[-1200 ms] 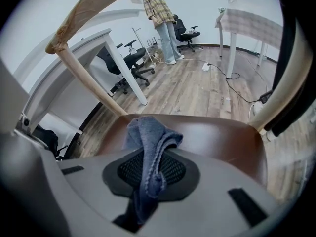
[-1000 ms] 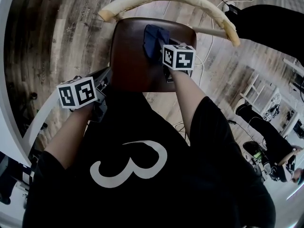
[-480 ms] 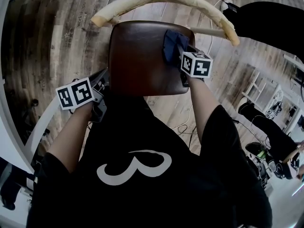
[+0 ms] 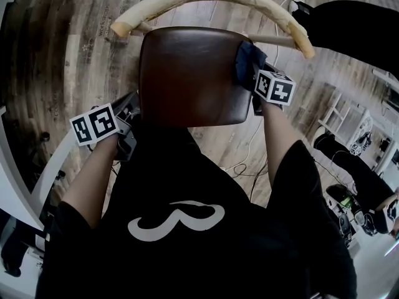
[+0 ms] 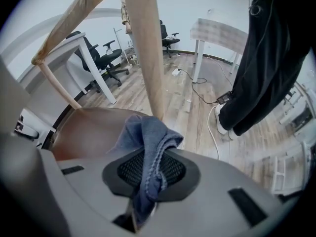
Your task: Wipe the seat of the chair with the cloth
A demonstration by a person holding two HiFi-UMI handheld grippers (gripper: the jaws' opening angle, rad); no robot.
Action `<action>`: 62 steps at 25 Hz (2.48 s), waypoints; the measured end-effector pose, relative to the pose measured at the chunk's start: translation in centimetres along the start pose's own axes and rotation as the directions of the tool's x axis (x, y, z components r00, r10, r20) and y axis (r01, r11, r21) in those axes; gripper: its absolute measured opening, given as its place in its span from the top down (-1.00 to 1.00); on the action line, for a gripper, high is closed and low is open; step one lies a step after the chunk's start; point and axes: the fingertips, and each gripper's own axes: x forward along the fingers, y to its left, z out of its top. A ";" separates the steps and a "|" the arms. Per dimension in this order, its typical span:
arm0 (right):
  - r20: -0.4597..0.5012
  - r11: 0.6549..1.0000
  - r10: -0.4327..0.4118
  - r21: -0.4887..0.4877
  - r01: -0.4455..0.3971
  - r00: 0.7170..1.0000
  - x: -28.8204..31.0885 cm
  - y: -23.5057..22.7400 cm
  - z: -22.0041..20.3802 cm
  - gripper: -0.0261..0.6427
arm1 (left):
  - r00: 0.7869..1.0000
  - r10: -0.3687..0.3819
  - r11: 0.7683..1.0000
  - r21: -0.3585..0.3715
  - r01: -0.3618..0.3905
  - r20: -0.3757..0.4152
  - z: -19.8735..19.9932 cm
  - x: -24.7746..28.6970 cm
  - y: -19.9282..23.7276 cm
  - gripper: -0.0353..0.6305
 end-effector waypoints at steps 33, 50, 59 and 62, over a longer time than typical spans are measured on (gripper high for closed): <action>0.285 0.940 0.329 -0.010 -0.341 0.900 -8.3 25.7 3.1 0.76 | 0.996 -0.057 0.997 -0.054 0.061 0.068 -2.7 -9.1 5.2 0.86; 0.136 0.855 0.505 0.060 -0.516 0.852 -2.8 37.4 -2.1 0.76 | 0.998 -0.044 0.993 -0.108 0.048 0.040 -6.2 -9.7 9.1 0.86; 0.060 0.911 0.413 -0.011 -0.413 0.909 0.4 35.2 -3.1 0.76 | 0.998 -0.052 0.993 -0.109 0.054 0.021 -7.0 -9.3 9.2 0.86; 0.054 0.921 0.390 -0.031 -0.389 0.919 0.9 34.7 -3.2 0.76 | 0.999 -0.050 0.993 -0.102 0.051 0.013 -7.0 -9.0 9.2 0.86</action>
